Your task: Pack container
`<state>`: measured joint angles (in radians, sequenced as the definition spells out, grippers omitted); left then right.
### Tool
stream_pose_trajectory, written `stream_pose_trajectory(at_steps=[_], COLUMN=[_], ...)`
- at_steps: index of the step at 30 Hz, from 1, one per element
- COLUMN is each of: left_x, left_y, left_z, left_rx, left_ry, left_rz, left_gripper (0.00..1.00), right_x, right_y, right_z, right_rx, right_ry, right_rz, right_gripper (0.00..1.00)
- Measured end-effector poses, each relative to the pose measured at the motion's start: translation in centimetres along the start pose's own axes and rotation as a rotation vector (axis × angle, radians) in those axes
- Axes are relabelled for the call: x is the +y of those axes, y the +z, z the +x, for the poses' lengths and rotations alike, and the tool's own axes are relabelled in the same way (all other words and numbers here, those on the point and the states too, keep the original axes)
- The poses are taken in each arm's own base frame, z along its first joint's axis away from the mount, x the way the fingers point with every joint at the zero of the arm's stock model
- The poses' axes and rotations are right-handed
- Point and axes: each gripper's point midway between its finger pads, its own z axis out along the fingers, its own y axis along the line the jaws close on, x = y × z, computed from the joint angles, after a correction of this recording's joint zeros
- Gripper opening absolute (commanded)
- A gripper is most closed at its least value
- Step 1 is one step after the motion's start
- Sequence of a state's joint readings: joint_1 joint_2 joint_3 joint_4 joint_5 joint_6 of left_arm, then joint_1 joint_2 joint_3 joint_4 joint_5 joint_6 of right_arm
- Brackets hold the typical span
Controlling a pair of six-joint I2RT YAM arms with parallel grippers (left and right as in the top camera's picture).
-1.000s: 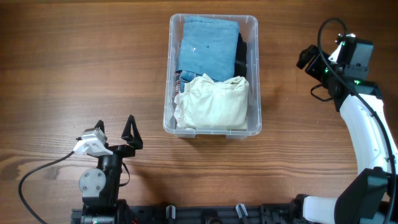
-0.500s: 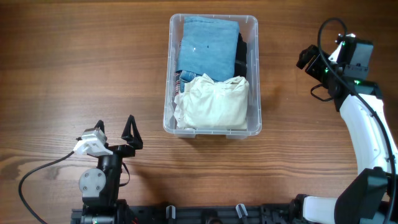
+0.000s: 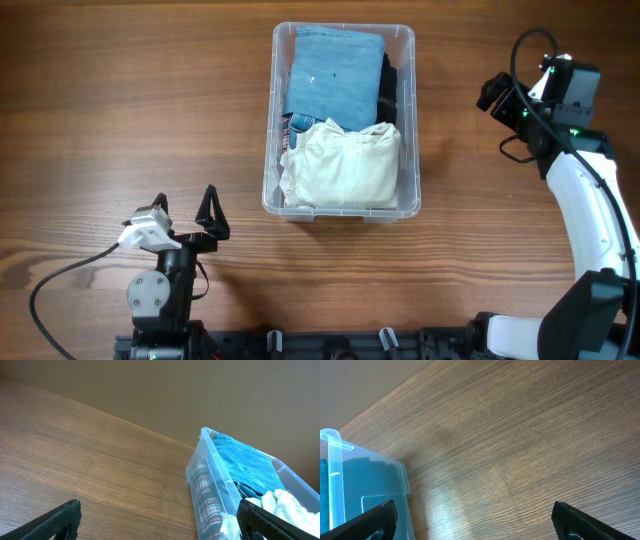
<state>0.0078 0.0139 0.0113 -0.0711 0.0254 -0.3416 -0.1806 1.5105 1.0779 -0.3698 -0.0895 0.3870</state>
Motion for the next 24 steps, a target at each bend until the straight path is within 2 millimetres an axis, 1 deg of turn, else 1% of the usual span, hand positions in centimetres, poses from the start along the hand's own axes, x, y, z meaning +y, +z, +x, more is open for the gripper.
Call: stream_pose_trajectory(at_steps=[10,12,13,15,17,20,24], left_x=[0.0,0.0,0.0,0.0,0.0,0.0,0.0], left_y=[0.0,0.0,0.0,0.0,0.0,0.0,0.0], left_z=[0.0,0.0,0.0,0.0,0.0,0.0,0.0], left_rx=[0.0,0.0,0.0,0.0,0.0,0.0,0.0], left_ry=[0.0,0.0,0.0,0.0,0.0,0.0,0.0], left_rz=[0.0,0.0,0.0,0.0,0.0,0.0,0.0], left_gripper=[1.0,1.0,1.0,1.0,1.0,1.0,1.0], right_x=[0.0,0.1,0.4,1.2,2.2,3.7,4.3], right_y=[0.0,-0.4,-1.1,-3.6,-6.7,-13.0,-19.3], right_z=[0.0,-0.3,-0.7,-2.1,-3.7,-6.0,-7.3], right_rx=[-0.001,-0.011,-0.028,-0.096,-0.181,-0.34,-0.502], right_ry=[0.0,-0.001,-0.003,-0.009,-0.018,-0.033,-0.04], right_rz=[0.0,-0.004,-0.011,-0.039,-0.074,-0.138,-0.172], right_gripper=[1.0,1.0,1.0,1.0,1.0,1.0,1.0])
